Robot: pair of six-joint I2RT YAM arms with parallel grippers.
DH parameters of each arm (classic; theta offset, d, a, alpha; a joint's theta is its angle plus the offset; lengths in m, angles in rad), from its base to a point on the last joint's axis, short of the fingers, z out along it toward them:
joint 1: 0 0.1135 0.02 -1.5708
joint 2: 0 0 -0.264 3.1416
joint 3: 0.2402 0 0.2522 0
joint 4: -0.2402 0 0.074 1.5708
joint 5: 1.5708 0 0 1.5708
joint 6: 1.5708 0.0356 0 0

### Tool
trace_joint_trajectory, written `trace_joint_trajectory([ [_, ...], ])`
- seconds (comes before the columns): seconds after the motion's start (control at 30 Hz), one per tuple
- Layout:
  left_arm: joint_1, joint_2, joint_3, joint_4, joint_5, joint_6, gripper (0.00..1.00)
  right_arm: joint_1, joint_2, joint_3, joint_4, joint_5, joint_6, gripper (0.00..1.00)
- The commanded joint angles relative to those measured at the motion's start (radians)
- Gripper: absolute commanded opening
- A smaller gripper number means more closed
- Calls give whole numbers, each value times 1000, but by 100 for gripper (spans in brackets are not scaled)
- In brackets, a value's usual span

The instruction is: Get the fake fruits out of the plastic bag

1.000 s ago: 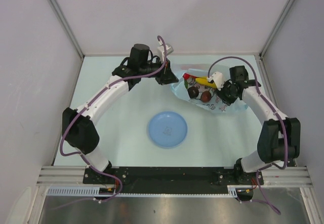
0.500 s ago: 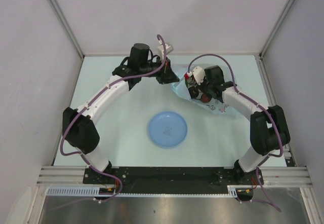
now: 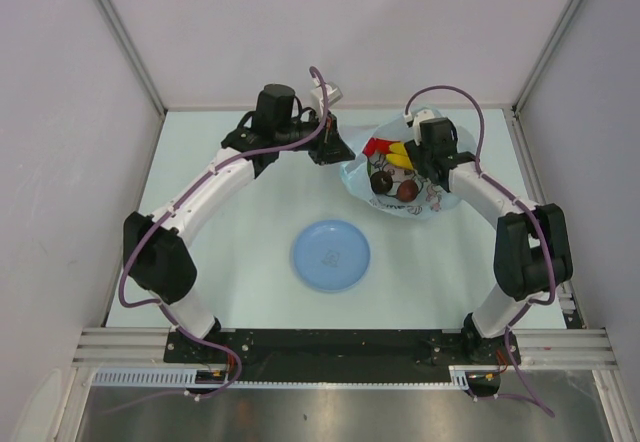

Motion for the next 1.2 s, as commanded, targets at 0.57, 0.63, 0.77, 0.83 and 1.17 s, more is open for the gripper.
trace_joint_trajectory([
  [0.57,-19,-16,17,10,-3,17,14,-94,140,126,115,102,127,12],
  [0.63,-21,-14,17,12,0,14,14,-90,107,124,84,74,130,2],
  [0.77,-24,-10,19,22,3,2,15,-93,23,124,19,-25,153,0],
  [0.83,-25,-5,19,27,9,-7,16,-94,-11,124,-34,-144,153,0],
  [1.17,-28,35,106,-36,-161,63,20,-71,-193,124,-261,-507,93,0],
])
